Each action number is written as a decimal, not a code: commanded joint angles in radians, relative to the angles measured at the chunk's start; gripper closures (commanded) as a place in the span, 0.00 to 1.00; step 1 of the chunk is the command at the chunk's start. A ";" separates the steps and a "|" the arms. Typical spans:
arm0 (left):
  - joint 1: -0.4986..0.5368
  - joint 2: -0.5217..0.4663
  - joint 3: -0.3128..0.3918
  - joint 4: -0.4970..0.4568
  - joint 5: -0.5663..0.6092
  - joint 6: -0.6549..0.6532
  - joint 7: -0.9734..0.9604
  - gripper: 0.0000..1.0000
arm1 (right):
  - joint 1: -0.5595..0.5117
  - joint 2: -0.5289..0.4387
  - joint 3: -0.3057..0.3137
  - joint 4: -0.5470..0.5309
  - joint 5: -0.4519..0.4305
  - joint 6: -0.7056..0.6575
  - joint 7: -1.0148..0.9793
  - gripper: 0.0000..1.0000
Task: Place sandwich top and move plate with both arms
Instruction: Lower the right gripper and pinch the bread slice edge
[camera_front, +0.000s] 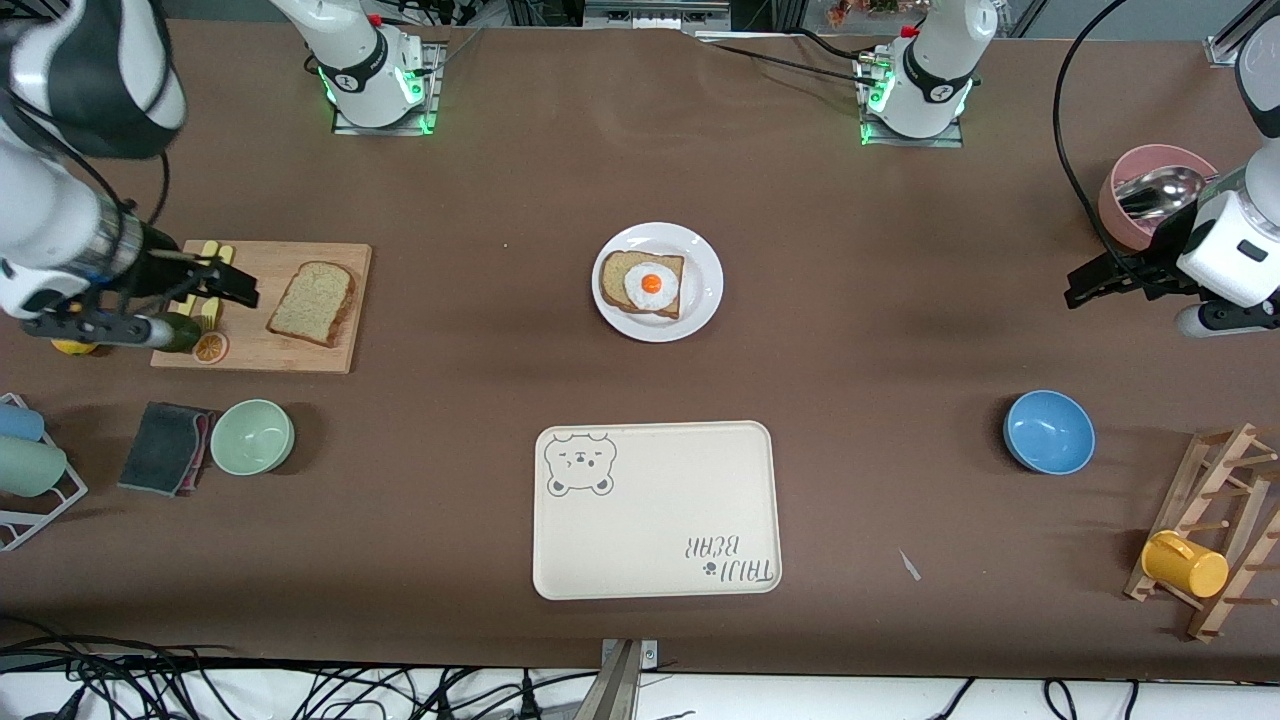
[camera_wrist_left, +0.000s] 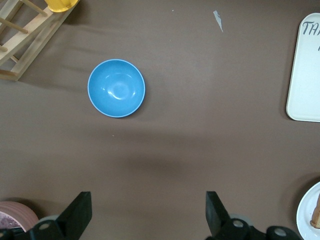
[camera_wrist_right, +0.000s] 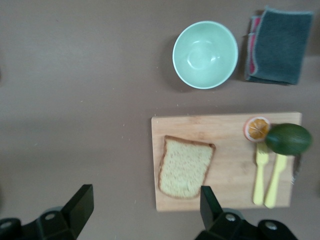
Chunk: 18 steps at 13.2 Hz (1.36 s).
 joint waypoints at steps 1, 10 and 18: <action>0.008 0.003 -0.002 0.000 -0.010 0.017 0.006 0.00 | 0.001 -0.035 0.009 -0.246 -0.029 0.211 0.057 0.03; -0.006 -0.004 -0.009 0.009 -0.067 0.009 -0.008 0.00 | 0.065 0.172 0.009 -0.336 -0.158 0.335 0.401 0.10; -0.006 0.004 -0.010 0.008 -0.063 0.014 -0.023 0.00 | 0.074 0.237 -0.002 -0.319 -0.238 0.353 0.576 0.25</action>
